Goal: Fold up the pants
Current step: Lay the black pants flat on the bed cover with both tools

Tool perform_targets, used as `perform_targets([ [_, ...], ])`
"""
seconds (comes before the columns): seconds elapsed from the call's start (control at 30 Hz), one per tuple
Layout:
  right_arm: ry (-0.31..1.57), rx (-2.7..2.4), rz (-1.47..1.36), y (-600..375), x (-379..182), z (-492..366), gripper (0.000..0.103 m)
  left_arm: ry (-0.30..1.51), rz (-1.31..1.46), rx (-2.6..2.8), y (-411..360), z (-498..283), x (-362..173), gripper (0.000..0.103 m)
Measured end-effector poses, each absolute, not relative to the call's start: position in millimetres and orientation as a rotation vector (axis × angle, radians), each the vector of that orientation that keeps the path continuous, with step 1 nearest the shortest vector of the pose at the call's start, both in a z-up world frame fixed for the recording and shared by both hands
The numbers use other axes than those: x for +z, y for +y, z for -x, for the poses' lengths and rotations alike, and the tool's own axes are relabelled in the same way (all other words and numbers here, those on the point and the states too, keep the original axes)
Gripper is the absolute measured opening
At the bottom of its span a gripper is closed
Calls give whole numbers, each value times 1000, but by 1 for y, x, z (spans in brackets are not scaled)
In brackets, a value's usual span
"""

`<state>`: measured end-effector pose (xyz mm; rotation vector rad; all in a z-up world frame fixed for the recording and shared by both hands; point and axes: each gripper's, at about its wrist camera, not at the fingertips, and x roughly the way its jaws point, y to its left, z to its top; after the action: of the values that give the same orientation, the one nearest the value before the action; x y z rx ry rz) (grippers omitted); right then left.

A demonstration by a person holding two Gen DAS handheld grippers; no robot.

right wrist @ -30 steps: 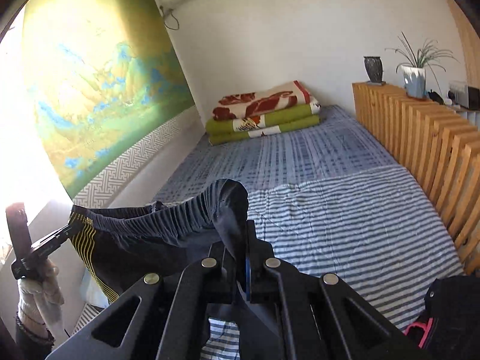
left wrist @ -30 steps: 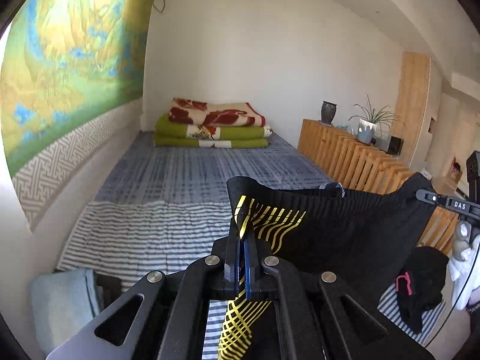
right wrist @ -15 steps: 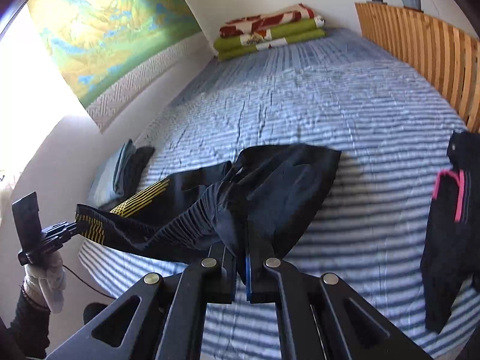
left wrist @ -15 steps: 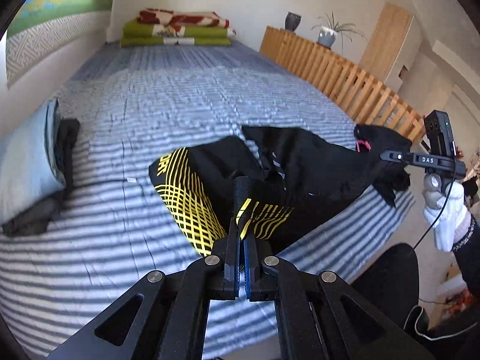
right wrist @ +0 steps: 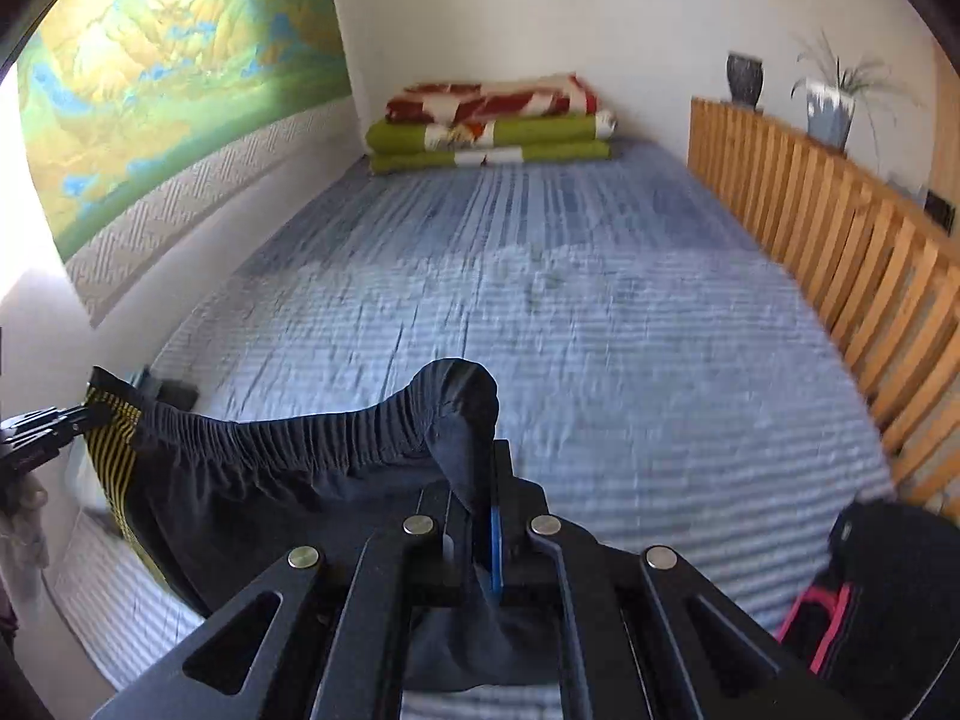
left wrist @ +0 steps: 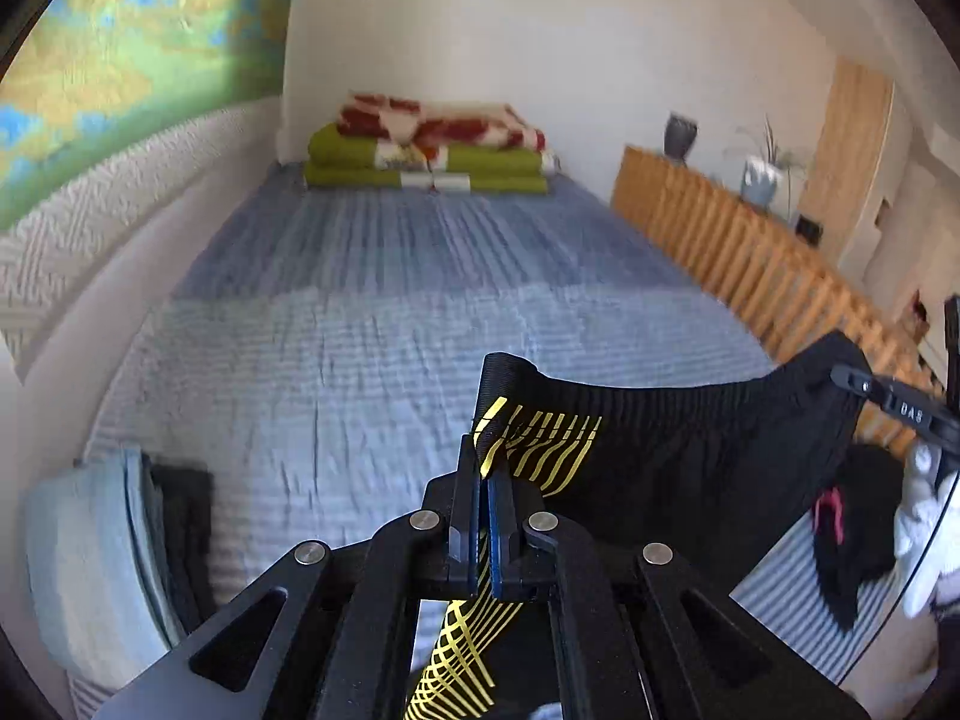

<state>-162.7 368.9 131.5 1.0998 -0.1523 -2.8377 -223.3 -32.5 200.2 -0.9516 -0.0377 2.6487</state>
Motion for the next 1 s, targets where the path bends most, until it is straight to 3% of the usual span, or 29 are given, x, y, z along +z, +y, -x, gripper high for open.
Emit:
perform_targets([
  [0.07, -204, -2907, -916, 372, 190, 186, 3, -100, 794, 2687, -34, 237, 259, 1],
  [0.17, -186, -2957, -687, 374, 261, 188, 3, -6, 605, 2707, -30, 224, 316, 1],
  [0.33, -154, -2945, -589, 384, 283, 160, 3, 37, 556, 2653, -41, 180, 318, 1],
  [0.5, -146, -2850, -696, 385, 217, 100, 3, 168, 699, 2552, -40, 97, 225, 1],
  [0.6, -77, -2792, -801, 379, 149, 48, 3, 310, 817, 2483, -37, 35, 142, 1],
  [0.77, -68, -2651, -1068, 364, 23, -30, 3, 338, 1075, 2364, -49, -57, 15, 1],
  [0.93, -29, -2568, -1239, 353, -62, -88, 3, 367, 1175, 2333, -59, -113, -52, 2],
  [1.0, -31, -2578, -1266, 358, -76, -101, 3, 373, 1201, 2329, -62, -127, -64, 8],
])
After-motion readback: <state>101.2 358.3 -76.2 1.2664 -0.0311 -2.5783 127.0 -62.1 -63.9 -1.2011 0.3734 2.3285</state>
